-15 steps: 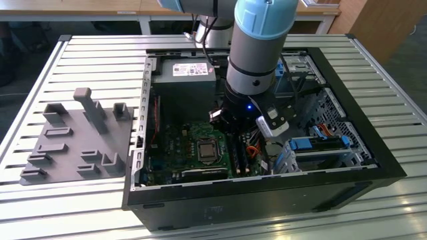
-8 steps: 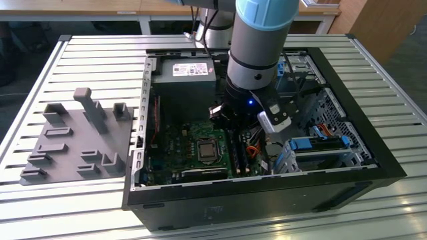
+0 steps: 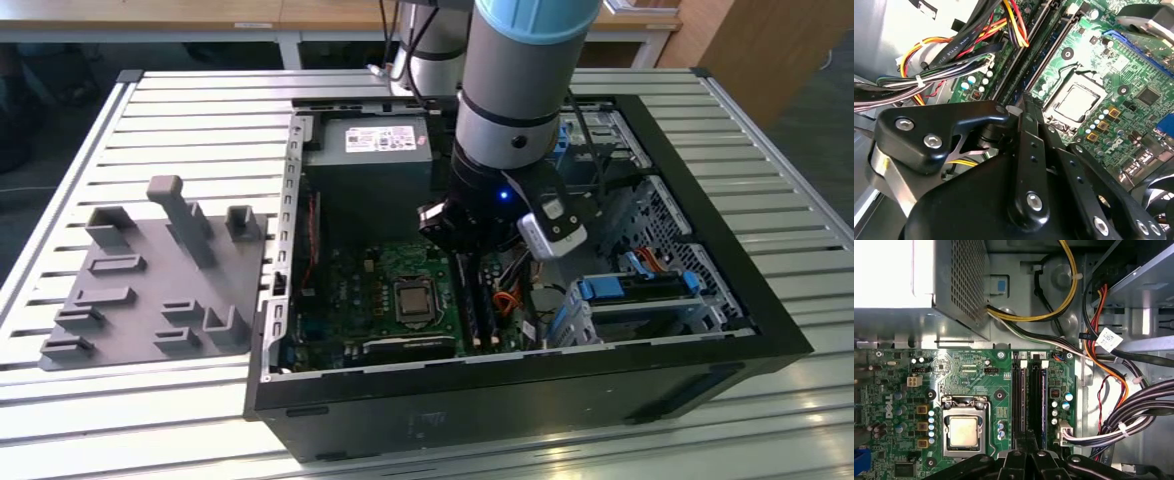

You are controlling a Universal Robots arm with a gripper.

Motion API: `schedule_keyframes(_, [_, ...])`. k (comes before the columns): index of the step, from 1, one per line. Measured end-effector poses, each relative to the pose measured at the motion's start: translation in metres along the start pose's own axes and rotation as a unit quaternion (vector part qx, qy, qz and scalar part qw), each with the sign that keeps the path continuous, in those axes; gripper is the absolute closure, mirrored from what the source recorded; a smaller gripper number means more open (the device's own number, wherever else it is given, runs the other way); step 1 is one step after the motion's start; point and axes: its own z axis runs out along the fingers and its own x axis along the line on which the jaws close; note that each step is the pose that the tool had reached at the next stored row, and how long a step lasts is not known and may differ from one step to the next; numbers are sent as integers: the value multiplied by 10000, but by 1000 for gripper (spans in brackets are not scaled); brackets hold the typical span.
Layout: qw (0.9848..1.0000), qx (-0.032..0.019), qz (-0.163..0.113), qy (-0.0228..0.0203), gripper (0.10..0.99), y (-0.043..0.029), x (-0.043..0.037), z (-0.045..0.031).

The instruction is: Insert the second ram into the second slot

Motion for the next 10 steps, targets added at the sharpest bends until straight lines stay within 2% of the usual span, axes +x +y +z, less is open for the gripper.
schedule_keyframes(10, [10000,2,0,1,980,0,-1,-2])
